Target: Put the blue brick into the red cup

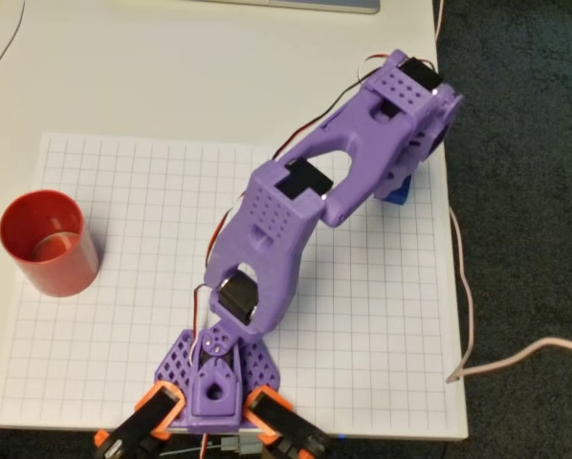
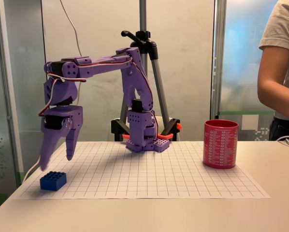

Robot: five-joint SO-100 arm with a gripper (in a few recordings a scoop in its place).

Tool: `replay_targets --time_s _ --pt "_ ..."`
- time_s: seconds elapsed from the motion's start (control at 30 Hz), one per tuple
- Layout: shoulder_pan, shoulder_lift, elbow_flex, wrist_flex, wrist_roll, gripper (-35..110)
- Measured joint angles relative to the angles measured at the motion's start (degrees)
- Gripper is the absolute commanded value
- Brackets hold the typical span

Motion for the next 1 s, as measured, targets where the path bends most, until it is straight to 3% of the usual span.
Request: replay_targets --time_s 0.77,0.83,0.9,1.0 --pt "1.67 -9.93 0.88 -6.33 -1.14 50" --pt "2.02 -10.02 0.88 -7.21 -1.14 37" --pt "2.02 -10.02 0.88 -7.21 -2.81 0" --pt "1.58 -10.02 0.88 -7.12 -5.54 0"
